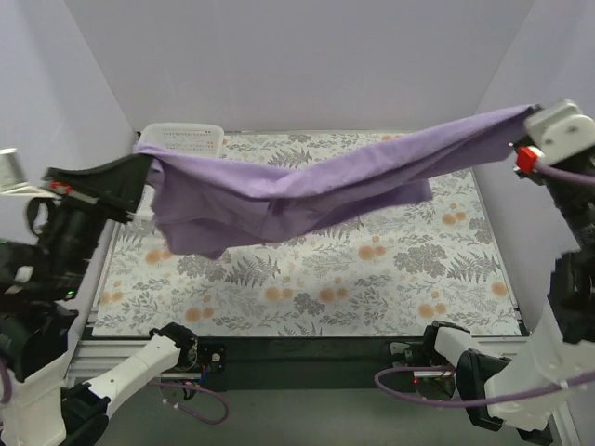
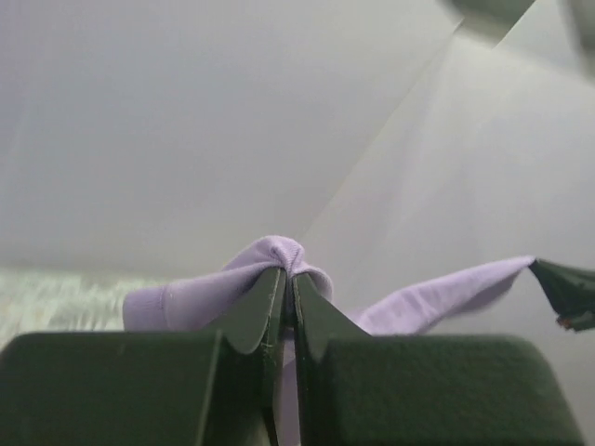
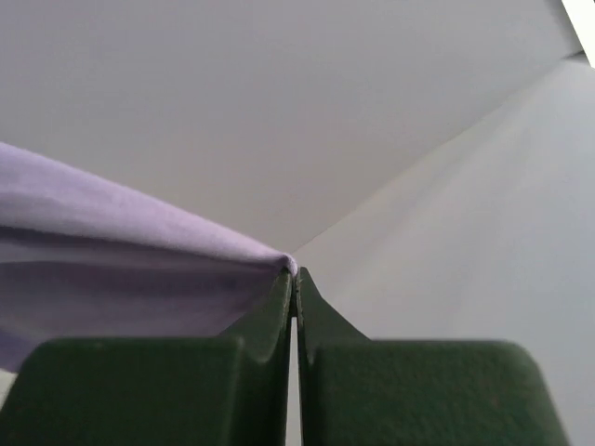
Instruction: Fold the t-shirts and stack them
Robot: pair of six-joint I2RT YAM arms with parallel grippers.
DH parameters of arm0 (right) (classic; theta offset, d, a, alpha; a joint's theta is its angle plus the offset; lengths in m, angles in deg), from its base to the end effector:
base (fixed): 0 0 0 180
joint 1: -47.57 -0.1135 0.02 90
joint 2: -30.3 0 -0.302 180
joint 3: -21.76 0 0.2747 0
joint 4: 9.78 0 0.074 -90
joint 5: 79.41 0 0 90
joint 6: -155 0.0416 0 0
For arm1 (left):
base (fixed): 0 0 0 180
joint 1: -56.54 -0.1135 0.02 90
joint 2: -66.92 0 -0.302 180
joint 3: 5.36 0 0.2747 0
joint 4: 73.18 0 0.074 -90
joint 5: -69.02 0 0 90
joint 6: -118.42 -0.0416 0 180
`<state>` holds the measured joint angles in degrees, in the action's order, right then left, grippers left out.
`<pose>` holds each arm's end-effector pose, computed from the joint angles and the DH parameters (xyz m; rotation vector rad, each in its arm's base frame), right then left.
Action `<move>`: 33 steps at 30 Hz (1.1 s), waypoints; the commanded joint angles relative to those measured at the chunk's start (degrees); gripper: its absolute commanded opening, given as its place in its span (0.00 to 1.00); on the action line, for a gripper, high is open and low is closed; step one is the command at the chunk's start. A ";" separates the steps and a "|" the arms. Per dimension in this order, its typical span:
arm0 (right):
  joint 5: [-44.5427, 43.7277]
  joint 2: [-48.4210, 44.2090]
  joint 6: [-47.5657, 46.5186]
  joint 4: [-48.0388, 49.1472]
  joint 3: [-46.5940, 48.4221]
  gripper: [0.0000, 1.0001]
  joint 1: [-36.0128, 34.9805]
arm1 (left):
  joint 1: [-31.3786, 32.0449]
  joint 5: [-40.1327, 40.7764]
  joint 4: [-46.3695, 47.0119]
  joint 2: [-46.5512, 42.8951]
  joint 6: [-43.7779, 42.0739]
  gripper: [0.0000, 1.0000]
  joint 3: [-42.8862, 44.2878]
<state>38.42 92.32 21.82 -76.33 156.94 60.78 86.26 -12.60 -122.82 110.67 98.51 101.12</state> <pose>0.0706 0.0034 0.6559 -0.7541 1.2788 -0.4463 0.0376 -0.0145 0.5926 -0.6370 1.3382 -1.3519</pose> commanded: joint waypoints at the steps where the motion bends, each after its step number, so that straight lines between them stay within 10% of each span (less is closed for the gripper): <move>1: -17.50 1.80 9.78 8.03 13.67 0.01 -0.29 | -0.27 -0.65 12.83 2.57 -7.06 0.00 14.64; 12: -33.20 -1.64 4.68 18.42 16.83 0.01 -9.25 | -0.27 -1.17 16.36 5.03 -8.56 0.00 23.21; 27: -15.45 0.46 9.42 14.20 -11.97 0.01 -9.61 | -0.27 7.77 23.91 6.70 -5.84 0.00 -9.71; 33: -17.10 13.11 12.59 17.63 -2.18 0.01 -9.61 | -0.62 9.20 33.58 20.74 -4.43 0.00 -4.68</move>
<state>21.94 101.26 31.44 -63.65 146.99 51.27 86.24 -6.00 -96.90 125.66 92.85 91.24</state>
